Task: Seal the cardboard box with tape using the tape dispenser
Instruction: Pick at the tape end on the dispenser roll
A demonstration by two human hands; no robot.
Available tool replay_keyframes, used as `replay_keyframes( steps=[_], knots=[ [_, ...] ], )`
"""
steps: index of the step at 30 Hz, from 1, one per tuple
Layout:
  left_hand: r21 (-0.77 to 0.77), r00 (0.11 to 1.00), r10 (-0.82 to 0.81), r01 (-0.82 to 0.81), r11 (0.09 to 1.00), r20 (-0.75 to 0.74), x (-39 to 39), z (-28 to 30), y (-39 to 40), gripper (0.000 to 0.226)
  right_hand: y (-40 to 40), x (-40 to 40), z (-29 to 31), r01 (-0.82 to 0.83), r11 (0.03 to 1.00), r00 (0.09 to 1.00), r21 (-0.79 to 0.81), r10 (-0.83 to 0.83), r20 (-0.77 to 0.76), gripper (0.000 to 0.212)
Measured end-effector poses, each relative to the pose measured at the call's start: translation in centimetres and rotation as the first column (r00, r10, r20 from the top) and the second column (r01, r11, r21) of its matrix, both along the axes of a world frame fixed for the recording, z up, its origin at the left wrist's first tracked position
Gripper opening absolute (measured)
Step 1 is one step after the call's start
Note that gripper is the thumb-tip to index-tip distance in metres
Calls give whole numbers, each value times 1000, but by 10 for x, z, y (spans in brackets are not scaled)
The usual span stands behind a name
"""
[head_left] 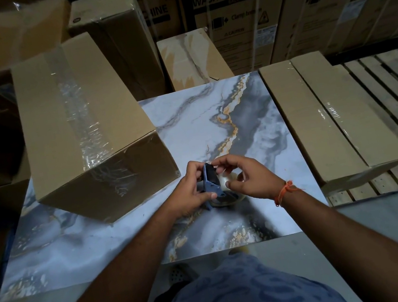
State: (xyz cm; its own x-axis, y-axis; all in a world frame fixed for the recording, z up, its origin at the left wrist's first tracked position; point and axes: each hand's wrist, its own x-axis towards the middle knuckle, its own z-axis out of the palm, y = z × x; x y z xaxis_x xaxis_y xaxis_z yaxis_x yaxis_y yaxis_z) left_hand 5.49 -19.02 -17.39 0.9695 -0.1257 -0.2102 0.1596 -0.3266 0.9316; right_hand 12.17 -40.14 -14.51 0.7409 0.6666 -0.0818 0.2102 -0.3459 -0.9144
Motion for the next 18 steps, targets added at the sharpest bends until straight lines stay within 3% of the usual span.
replay_keyframes(
  steps=[11, 18],
  knots=[
    [1, 999, 28, -28, 1000, -24, 0, 0, -2, 59, -4, 0, -1, 0, 1000, 1000, 11, 0, 13, 57],
    [13, 999, 41, -41, 999, -10, -1, 0, -3, 61, -4, -1, 0, -41, 988, 981, -147, 68, 180, 92]
  ],
)
